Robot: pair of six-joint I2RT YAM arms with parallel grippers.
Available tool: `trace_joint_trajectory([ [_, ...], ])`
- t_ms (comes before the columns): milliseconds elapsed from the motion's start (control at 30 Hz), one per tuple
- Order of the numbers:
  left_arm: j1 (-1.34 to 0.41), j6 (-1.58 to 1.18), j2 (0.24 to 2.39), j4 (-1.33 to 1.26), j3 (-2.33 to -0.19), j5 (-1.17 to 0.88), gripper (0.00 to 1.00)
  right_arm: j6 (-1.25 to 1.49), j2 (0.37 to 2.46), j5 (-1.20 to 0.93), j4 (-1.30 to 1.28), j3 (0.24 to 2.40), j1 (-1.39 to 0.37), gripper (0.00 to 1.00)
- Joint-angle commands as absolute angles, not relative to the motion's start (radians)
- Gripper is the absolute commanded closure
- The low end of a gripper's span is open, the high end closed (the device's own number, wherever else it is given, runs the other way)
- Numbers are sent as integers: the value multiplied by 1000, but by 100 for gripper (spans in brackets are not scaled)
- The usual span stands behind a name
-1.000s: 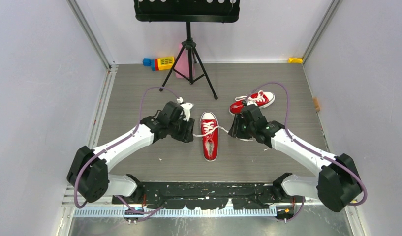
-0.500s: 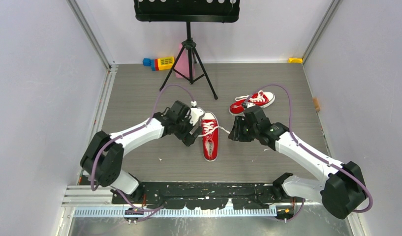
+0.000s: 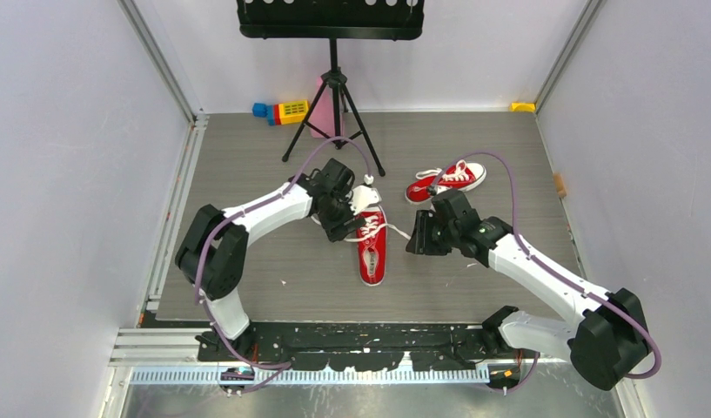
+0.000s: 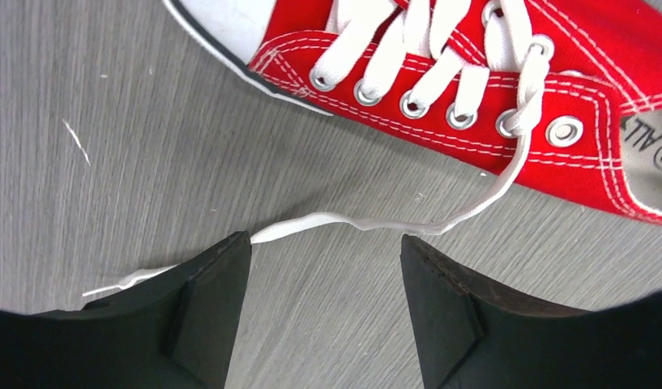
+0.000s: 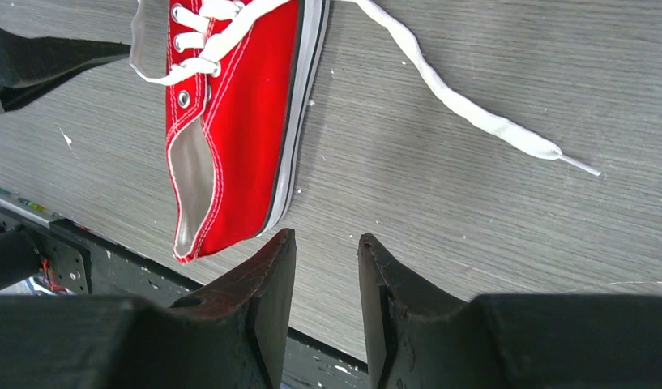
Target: Tie the shoes
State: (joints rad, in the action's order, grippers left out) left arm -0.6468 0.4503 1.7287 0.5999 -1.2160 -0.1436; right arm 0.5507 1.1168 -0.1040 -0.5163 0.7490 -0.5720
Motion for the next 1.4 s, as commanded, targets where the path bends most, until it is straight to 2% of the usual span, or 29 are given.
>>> trace_joint_trajectory([
  [0,-623,583,1770,725,-1292,-208,32,518,1078,-112,-561,801,-571,60],
  [67,-620,601,1794,742,-1296,-217,33,515,1080,-106,-563,798,-571,60],
  [200,-599,604,1851,750,-1326,-219,46,521,1099,-116,-563,801,-569,61],
  [333,-592,618,1894,775,-1342,-242,45,533,1116,-122,-548,795,-569,61],
  [600,-592,582,1988,733,-1393,-168,53,546,1152,-118,-527,796,-569,62],
  [667,-592,573,1997,744,-1413,-187,60,551,1161,-114,-520,795,-568,62],
  [833,-594,529,1950,715,-1382,-192,93,568,1170,-117,-495,792,-569,62],
  [900,-594,494,1911,719,-1377,-196,100,569,1174,-121,-492,795,-569,62],
  [1233,-606,216,1647,567,-1173,-295,100,551,1212,-162,-462,856,-569,63],
  [1367,-606,115,1524,424,-1019,-317,100,542,1257,-279,-379,877,-570,66],
])
